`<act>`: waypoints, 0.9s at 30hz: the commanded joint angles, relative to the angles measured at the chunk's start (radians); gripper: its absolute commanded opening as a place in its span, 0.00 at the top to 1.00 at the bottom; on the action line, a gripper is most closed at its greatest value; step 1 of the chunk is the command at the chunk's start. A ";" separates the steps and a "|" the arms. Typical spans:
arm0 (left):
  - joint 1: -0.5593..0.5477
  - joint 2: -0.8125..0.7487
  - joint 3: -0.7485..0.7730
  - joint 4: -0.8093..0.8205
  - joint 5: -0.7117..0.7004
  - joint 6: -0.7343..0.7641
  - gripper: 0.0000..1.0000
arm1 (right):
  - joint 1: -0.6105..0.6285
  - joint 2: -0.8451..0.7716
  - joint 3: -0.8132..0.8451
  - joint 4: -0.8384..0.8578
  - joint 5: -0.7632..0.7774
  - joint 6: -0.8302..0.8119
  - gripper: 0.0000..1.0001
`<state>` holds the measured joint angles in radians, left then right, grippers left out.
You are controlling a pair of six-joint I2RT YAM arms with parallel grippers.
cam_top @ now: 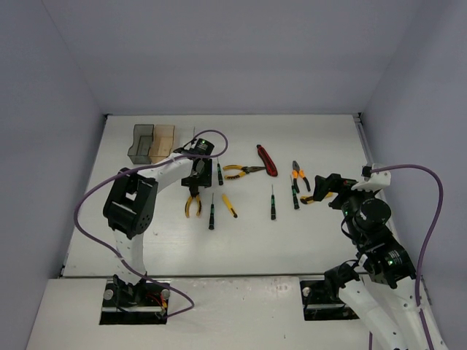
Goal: Sort the tools into containers
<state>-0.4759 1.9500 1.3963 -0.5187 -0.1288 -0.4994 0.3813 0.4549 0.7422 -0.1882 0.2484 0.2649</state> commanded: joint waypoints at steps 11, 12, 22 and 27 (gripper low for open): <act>0.004 0.003 0.012 -0.059 0.001 -0.033 0.50 | 0.009 0.014 0.001 0.058 -0.006 0.005 0.00; 0.005 -0.005 0.005 -0.058 -0.001 -0.034 0.49 | 0.010 0.014 0.001 0.059 -0.006 0.006 0.00; 0.015 -0.059 0.000 -0.070 -0.012 -0.030 0.47 | 0.010 0.023 0.003 0.059 -0.009 0.006 0.00; 0.014 -0.137 0.002 -0.074 -0.038 -0.022 0.38 | 0.010 0.025 0.003 0.060 -0.011 0.007 0.00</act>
<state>-0.4683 1.9502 1.3886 -0.5693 -0.1326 -0.5259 0.3813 0.4553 0.7422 -0.1883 0.2451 0.2649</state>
